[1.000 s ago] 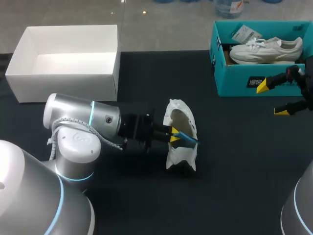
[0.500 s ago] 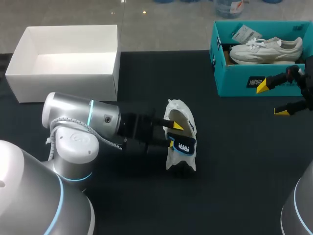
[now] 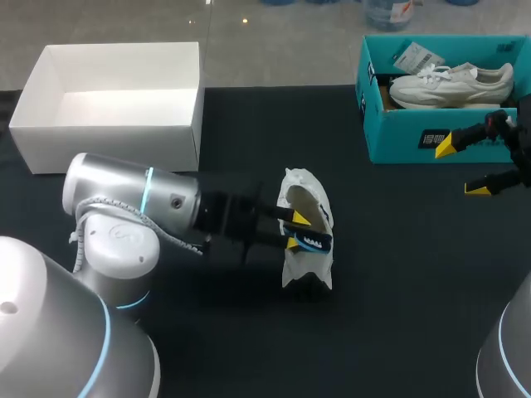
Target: Take the shoe out of the shoebox, open the shoe tongue, remove and reinsert the insole, then place the shoe into the shoebox
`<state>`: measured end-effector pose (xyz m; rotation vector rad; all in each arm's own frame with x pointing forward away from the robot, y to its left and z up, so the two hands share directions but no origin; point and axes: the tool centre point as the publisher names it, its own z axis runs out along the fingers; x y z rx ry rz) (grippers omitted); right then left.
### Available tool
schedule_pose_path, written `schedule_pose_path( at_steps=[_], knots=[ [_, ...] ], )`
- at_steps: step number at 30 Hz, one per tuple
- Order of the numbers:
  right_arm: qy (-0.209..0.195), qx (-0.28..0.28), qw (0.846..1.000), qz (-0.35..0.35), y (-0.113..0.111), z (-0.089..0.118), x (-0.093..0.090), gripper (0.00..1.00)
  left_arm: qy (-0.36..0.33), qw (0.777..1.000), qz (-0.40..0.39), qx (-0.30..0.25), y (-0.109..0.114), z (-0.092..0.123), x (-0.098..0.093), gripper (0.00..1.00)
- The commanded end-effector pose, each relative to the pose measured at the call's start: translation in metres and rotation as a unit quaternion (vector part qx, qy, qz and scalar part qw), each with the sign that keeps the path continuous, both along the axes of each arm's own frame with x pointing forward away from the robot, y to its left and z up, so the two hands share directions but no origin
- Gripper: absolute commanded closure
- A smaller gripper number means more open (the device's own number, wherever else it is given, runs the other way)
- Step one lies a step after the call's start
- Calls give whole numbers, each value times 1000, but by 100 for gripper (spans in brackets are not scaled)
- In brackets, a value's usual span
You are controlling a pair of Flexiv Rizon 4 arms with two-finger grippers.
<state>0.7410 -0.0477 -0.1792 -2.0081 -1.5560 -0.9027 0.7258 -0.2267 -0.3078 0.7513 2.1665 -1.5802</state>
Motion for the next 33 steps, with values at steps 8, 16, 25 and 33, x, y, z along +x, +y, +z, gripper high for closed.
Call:
schedule_pose_path(
  at_steps=[8,16,25,33],
  knots=[
    [1,-2,1000,-1,0,0,0,0,5,1000,-3,16,3,-6,-3,100],
    [1,-2,1000,-1,0,0,0,0,1,1000,13,27,-2,-15,10,100],
    [1,-2,1000,-1,0,0,0,0,7,999,36,40,-2,-28,22,100],
    [1,-2,1000,-1,0,0,0,0,21,997,74,30,0,-33,30,100]
  ],
)
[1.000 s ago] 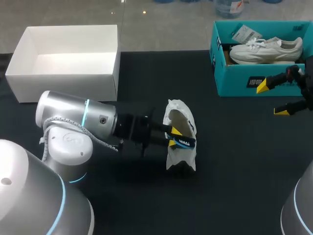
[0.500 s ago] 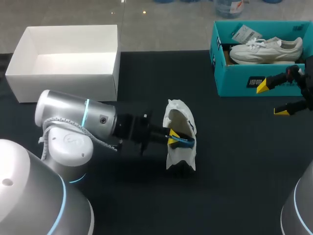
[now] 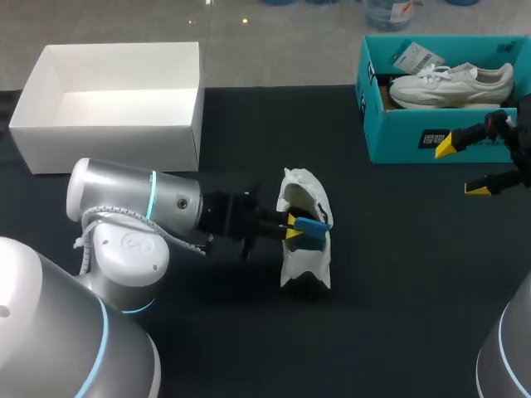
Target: Take the shoe out of the shoebox, open the shoe tongue, remove and reinsert the insole, then place the shoe into the shoebox
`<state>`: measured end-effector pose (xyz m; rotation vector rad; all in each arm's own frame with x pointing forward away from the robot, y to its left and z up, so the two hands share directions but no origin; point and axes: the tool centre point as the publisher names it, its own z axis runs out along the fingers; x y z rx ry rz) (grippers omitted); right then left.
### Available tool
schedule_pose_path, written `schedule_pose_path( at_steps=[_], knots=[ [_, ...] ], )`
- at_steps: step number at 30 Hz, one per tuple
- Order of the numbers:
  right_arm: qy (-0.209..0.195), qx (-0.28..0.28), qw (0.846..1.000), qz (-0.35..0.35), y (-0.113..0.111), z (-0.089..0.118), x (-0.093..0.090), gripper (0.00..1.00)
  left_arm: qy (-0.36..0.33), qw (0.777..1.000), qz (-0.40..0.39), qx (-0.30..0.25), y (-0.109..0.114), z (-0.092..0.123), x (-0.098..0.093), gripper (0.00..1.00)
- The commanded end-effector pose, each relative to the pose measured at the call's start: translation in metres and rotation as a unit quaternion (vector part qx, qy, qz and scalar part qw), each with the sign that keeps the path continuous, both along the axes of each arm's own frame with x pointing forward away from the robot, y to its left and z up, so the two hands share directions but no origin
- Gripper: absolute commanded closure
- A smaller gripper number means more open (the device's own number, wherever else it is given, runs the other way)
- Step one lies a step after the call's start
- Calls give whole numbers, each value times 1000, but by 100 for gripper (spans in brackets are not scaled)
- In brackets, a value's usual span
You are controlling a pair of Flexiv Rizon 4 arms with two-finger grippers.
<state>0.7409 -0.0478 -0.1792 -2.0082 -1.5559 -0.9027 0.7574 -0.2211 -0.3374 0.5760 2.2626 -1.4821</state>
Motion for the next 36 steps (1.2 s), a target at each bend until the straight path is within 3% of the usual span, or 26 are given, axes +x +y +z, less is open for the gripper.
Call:
schedule_pose_path(
  at_steps=[1,2,3,6,10,13,18,19,20,36],
  knots=[
    [1,-2,1000,-1,1,0,0,0,-5,1000,7,-2,-4,-2,-3,100],
    [1,-2,1000,-1,1,0,0,0,-4,1000,7,-2,-3,0,-5,97],
    [1,-2,1000,-1,1,0,0,0,-5,1000,4,-5,-2,3,-7,75],
    [1,-2,1000,-1,1,0,0,0,-12,1000,-5,-9,2,13,-14,56],
    [1,-2,1000,-1,1,0,0,0,-20,999,-18,-18,4,24,-21,62],
    [1,-2,1000,-1,1,0,0,0,-22,999,-27,-21,3,28,-27,78],
    [1,-2,1000,-1,1,0,0,0,-18,999,-46,-11,1,28,-36,86],
    [1,-2,1000,-1,1,0,0,0,-17,999,-47,-8,1,27,-37,90],
    [1,-2,1000,-1,1,0,0,0,-16,999,-48,-6,0,25,-37,100],
    [1,-2,1000,-1,1,0,0,0,-20,1000,-14,1,-15,1,-11,100]
  ],
)
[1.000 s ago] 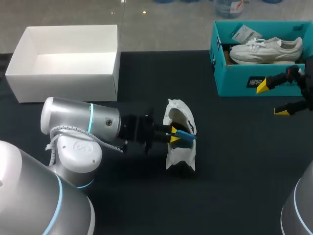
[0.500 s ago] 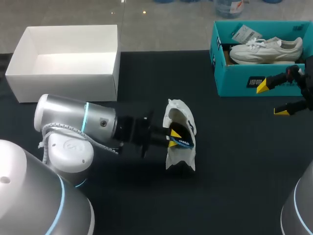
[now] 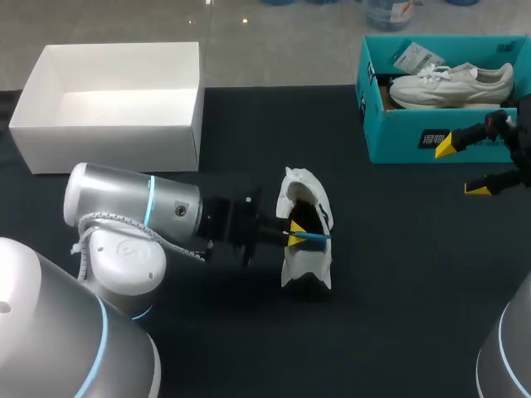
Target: Take the shoe out of the shoebox, open the shoe tongue, remove and reinsert the insole, then place the shoe into the shoebox
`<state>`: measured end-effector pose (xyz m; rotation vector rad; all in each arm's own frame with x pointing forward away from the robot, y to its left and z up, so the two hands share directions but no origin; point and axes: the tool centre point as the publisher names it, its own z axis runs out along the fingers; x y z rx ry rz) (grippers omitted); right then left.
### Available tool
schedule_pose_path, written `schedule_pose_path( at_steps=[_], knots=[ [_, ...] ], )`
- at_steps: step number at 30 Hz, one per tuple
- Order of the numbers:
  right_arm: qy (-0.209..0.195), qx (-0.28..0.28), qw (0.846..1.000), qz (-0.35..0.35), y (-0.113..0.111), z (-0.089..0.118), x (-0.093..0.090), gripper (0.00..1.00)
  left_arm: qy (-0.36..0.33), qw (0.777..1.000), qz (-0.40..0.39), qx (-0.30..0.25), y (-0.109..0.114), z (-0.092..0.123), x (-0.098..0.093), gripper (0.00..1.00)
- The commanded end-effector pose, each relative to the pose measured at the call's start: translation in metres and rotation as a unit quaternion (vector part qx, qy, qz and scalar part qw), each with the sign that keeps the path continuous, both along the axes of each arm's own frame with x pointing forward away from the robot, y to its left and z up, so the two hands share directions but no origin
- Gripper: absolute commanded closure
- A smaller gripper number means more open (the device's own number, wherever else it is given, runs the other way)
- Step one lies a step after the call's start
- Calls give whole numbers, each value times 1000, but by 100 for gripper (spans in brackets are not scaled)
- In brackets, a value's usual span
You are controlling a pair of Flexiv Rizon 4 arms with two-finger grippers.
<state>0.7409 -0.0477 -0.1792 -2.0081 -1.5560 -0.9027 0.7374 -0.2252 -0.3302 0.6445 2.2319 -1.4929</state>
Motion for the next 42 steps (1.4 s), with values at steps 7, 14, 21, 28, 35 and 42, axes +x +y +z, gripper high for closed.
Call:
schedule_pose_path(
  at_steps=[7,14,21,28,35,42],
  knots=[
    [1,-2,1000,-1,0,0,0,0,-7,1000,25,10,-14,-12,23,100],
    [1,-2,1000,-1,0,0,0,0,-4,1000,28,6,-10,-8,18,83],
    [1,-2,1000,-1,0,0,0,0,-13,1000,12,-7,1,13,0,68],
    [1,-2,1000,-1,0,0,0,0,-14,1000,-2,-5,0,14,-10,93],
    [1,-2,1000,-1,0,0,0,0,-15,1000,-7,14,-5,-2,-9,100],
    [1,-2,1000,-1,0,0,0,0,-17,1000,7,12,-11,-11,4,100]
  ],
)
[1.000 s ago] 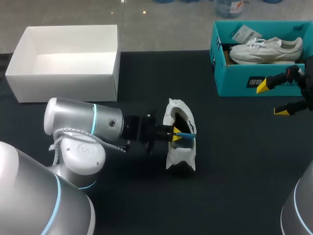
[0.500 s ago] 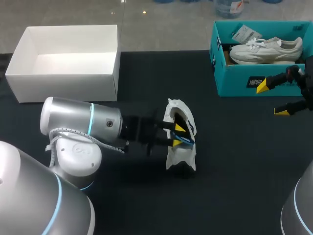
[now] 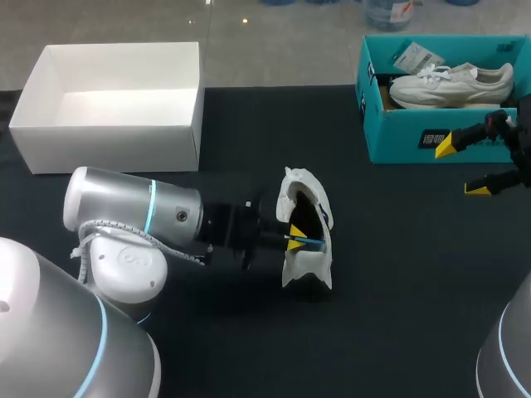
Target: Take the shoe out of the shoebox, open the shoe tongue, remove and reinsert the insole, then place the shoe into the shoebox
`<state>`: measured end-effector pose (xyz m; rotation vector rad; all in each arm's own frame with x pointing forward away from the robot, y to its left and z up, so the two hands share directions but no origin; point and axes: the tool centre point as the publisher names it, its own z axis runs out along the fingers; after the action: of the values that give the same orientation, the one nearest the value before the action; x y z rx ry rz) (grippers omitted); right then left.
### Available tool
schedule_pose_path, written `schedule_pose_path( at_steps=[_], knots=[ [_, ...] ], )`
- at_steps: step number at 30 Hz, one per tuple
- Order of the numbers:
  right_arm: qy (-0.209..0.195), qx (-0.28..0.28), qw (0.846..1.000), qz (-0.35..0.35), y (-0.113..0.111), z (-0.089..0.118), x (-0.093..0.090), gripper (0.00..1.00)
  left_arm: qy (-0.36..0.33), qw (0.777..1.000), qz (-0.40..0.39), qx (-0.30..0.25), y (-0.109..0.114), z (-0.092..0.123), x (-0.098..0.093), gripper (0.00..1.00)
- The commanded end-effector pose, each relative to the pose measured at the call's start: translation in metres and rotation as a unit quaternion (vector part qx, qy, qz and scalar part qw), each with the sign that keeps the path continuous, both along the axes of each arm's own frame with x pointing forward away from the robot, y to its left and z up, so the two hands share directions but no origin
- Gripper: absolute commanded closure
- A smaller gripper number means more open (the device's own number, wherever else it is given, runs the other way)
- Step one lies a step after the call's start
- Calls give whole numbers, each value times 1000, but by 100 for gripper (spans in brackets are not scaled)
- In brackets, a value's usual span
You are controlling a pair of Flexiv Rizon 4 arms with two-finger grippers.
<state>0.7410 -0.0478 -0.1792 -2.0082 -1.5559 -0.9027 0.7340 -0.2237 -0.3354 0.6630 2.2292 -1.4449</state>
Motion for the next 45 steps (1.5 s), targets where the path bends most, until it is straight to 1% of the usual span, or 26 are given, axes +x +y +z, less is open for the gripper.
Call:
schedule_pose_path(
  at_steps=[1,3,5,7,12,18,22,23,24,26,27,29,30,31,34,38,41,42,43,44,45],
  knots=[
    [1,-2,1000,-1,1,0,0,0,-2,1000,5,0,-14,-7,9,100],
    [1,-2,1000,-1,1,0,0,0,-22,1000,6,4,-16,-8,14,100],
    [1,-2,1000,-1,1,0,0,0,-21,1000,8,2,-17,-7,16,100],
    [1,-2,1000,-1,1,0,0,0,-37,999,8,5,-18,-6,18,100],
    [1,-2,1000,-1,1,0,0,0,-37,999,14,9,-22,-12,26,100],
    [1,-2,1000,-1,1,0,0,0,-29,999,15,24,-22,-17,24,100],
    [1,-2,1000,-1,1,0,0,0,-27,999,15,25,-14,-7,17,100],
    [1,-2,1000,-1,1,0,0,0,-28,999,15,22,-12,-4,16,99],
    [1,-2,1000,-1,1,0,0,0,-31,999,14,17,-10,2,14,90],
    [1,-2,1000,-1,1,0,0,0,-35,999,13,14,-6,10,11,85],
    [1,-2,1000,-1,1,0,0,0,-36,999,12,12,-5,12,10,84],
    [1,-2,1000,-1,1,0,0,0,-38,999,11,11,-3,15,9,85],
    [1,-2,1000,-1,1,0,0,0,-38,999,10,11,-3,15,9,88],
    [1,-2,1000,-1,1,0,0,0,-37,999,10,11,-2,15,7,88],
    [1,-2,1000,-1,1,0,0,0,-33,999,11,15,-1,12,6,89],
    [1,-2,1000,-1,1,0,0,0,-26,999,10,20,-1,6,5,93],
    [1,-2,1000,-1,1,0,0,0,-24,999,9,24,-2,3,4,93],
    [1,-2,1000,-1,1,0,0,0,-23,999,8,25,-2,3,4,89],
    [1,-2,1000,-1,1,0,0,0,-23,999,7,25,-3,3,3,88],
    [1,-2,1000,-1,1,0,0,0,-23,999,7,26,-3,3,3,80],
    [1,-2,1000,-1,1,0,0,0,-23,999,7,26,-3,3,3,64]
  ],
)
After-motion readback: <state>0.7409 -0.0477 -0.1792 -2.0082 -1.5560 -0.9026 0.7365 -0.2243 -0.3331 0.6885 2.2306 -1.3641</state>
